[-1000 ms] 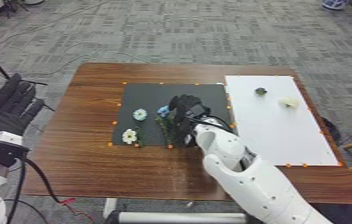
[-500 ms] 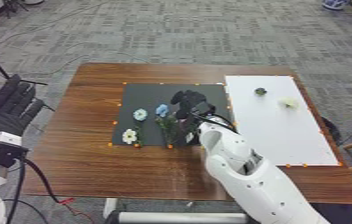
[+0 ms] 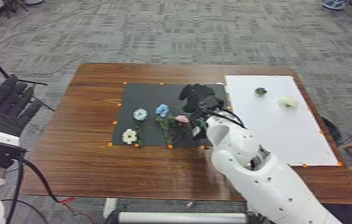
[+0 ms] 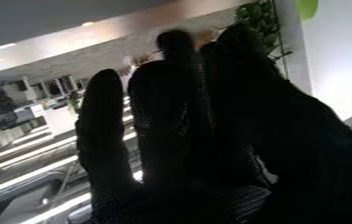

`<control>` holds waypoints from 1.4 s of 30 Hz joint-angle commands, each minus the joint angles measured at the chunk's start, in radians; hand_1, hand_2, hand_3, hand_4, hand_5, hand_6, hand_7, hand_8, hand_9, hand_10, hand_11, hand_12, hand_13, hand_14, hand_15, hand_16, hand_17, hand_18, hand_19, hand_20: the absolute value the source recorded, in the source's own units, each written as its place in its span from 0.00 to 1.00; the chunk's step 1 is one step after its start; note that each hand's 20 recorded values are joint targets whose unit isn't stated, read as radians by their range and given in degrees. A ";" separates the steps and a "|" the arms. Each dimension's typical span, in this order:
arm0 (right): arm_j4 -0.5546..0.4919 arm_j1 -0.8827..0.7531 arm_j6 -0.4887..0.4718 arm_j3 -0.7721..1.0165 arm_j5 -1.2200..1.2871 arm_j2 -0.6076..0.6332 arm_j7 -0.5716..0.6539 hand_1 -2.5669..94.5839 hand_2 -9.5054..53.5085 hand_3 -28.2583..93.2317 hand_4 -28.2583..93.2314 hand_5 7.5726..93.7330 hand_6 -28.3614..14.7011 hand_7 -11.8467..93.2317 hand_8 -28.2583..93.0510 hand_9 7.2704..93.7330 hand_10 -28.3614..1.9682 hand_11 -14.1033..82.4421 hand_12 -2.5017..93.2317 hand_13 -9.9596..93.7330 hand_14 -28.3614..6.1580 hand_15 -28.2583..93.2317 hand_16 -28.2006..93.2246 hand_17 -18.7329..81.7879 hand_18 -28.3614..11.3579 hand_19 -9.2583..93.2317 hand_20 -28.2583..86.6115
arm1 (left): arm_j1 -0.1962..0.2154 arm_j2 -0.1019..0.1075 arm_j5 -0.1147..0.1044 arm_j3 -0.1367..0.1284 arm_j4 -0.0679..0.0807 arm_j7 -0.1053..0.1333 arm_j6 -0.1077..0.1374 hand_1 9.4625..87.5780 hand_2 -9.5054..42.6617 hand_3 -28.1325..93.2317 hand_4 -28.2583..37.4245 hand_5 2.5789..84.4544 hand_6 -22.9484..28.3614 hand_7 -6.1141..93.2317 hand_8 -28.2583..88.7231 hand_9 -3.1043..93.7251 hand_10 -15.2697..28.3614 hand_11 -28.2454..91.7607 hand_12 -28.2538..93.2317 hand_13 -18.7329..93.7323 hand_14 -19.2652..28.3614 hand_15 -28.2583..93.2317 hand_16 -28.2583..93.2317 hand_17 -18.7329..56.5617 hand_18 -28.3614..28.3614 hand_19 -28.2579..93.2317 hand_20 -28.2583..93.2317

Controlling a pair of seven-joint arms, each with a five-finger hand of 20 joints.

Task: Arrange flowers

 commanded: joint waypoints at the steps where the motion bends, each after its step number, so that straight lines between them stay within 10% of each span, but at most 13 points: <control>1: -0.004 -0.013 -0.006 -0.004 -0.016 -0.006 -0.015 0.67 0.00 0.78 0.00 0.64 0.63 0.30 0.12 0.81 0.64 0.34 0.48 0.78 0.66 0.77 0.56 0.51 0.15 0.86 0.55 | 0.006 -0.011 -0.006 -0.004 -0.007 0.005 0.002 0.19 0.50 0.77 0.00 0.41 0.57 0.10 0.19 0.36 0.58 0.28 0.31 0.34 0.59 0.32 0.20 0.20 0.67 0.36 0.32; 9: -0.027 -0.015 0.056 0.055 -0.018 0.030 0.000 0.65 0.00 0.80 0.00 0.64 0.63 0.29 0.12 0.80 0.62 0.26 0.42 0.77 0.67 0.75 0.57 0.51 0.14 0.86 0.55 | 0.013 -0.016 -0.007 -0.008 -0.010 0.012 -0.003 0.19 0.50 0.77 0.00 0.41 0.57 0.10 0.19 0.36 0.58 0.29 0.31 0.34 0.59 0.32 0.20 0.20 0.67 0.36 0.32; 13: 0.022 0.041 0.128 0.078 0.000 0.088 0.043 0.57 0.00 0.86 0.00 0.62 0.60 0.27 0.13 0.69 0.49 0.33 0.23 0.77 0.64 0.76 0.54 0.50 0.14 0.85 0.55 | 0.027 -0.017 -0.008 -0.021 -0.016 0.020 0.000 0.19 0.50 0.77 0.00 0.41 0.56 0.10 0.19 0.36 0.58 0.29 0.31 0.34 0.60 0.33 0.20 0.20 0.67 0.36 0.32; 24: 0.152 0.176 -0.183 0.110 0.051 0.204 0.320 0.50 0.00 0.88 0.00 0.50 0.44 0.20 0.16 0.53 0.26 0.27 0.18 0.71 0.50 0.72 0.45 0.47 0.09 0.82 0.46 | 0.049 -0.024 -0.016 -0.027 -0.024 0.022 -0.003 0.19 0.51 0.77 0.00 0.41 0.56 0.10 0.19 0.36 0.58 0.29 0.31 0.34 0.60 0.33 0.20 0.20 0.67 0.36 0.32; 42: 0.298 0.264 -0.291 0.081 0.045 0.272 0.370 0.52 0.00 0.87 0.00 0.43 0.42 0.17 0.16 0.34 0.25 0.22 0.13 0.67 0.35 0.85 0.40 0.47 0.03 0.88 0.45 | 0.040 -0.016 -0.017 -0.012 -0.020 0.027 -0.007 0.18 0.52 0.77 0.00 0.41 0.56 0.10 0.19 0.36 0.58 0.29 0.31 0.34 0.61 0.33 0.20 0.20 0.67 0.36 0.32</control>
